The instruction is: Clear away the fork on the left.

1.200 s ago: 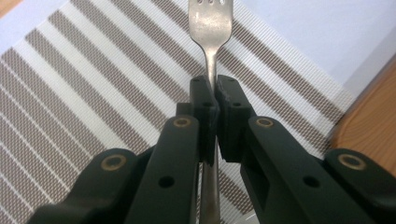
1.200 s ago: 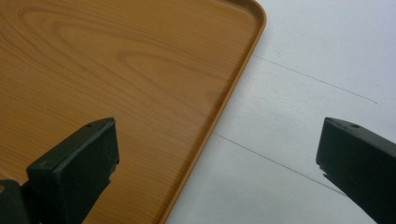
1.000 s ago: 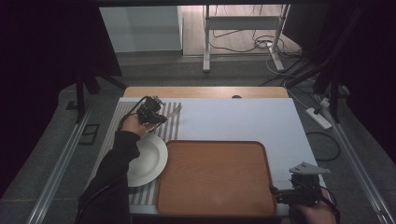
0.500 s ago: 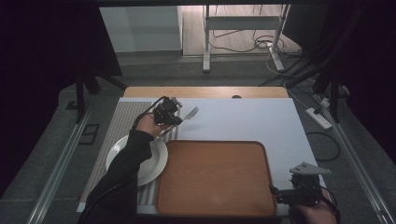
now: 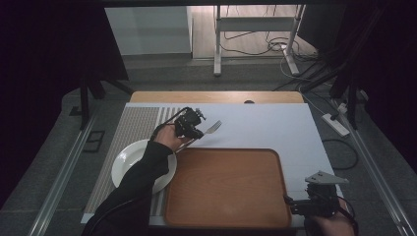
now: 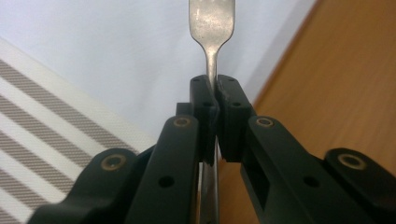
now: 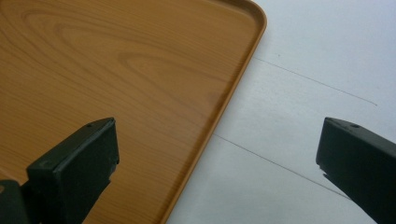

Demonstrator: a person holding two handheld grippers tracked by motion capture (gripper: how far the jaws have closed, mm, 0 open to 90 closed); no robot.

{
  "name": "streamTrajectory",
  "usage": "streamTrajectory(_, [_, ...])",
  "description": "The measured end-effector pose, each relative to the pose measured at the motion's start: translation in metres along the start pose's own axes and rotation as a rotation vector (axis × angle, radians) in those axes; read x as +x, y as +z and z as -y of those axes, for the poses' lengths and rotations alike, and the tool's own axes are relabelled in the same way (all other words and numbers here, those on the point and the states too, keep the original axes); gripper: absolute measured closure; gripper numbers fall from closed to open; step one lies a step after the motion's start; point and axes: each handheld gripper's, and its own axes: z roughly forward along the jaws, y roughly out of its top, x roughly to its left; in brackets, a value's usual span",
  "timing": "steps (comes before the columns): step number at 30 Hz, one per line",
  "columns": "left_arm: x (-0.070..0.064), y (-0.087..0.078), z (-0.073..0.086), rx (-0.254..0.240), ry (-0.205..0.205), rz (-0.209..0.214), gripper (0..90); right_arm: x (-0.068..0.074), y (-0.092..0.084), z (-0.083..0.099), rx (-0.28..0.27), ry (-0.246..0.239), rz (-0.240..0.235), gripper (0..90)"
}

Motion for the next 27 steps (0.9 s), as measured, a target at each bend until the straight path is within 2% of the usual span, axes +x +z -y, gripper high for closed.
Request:
streamTrajectory(8, [-0.032, 0.002, 0.007, 0.030, 0.007, 0.026, 86.6, 0.000, 0.000, 0.000, -0.006, 0.002, -0.007, 0.0])
streamTrajectory(13, [-0.051, 0.004, 0.019, 0.051, 0.004, 0.057, 86.5, 0.000, -0.001, 0.000, -0.007, -0.002, -0.006, 0.0])
streamTrajectory(19, [-0.070, 0.000, 0.036, 0.050, -0.017, 0.094, 86.5, 0.000, 0.000, 0.000, -0.009, 0.000, -0.010, 0.0])
streamTrajectory(23, [-0.086, -0.002, 0.046, 0.052, -0.030, 0.102, 86.5, 0.000, 0.000, 0.000, -0.008, -0.003, -0.010, 0.0])
streamTrajectory(27, [-0.099, -0.002, 0.055, 0.062, -0.043, 0.092, 86.5, 0.001, -0.001, 0.000, -0.012, -0.004, -0.010, 0.0])
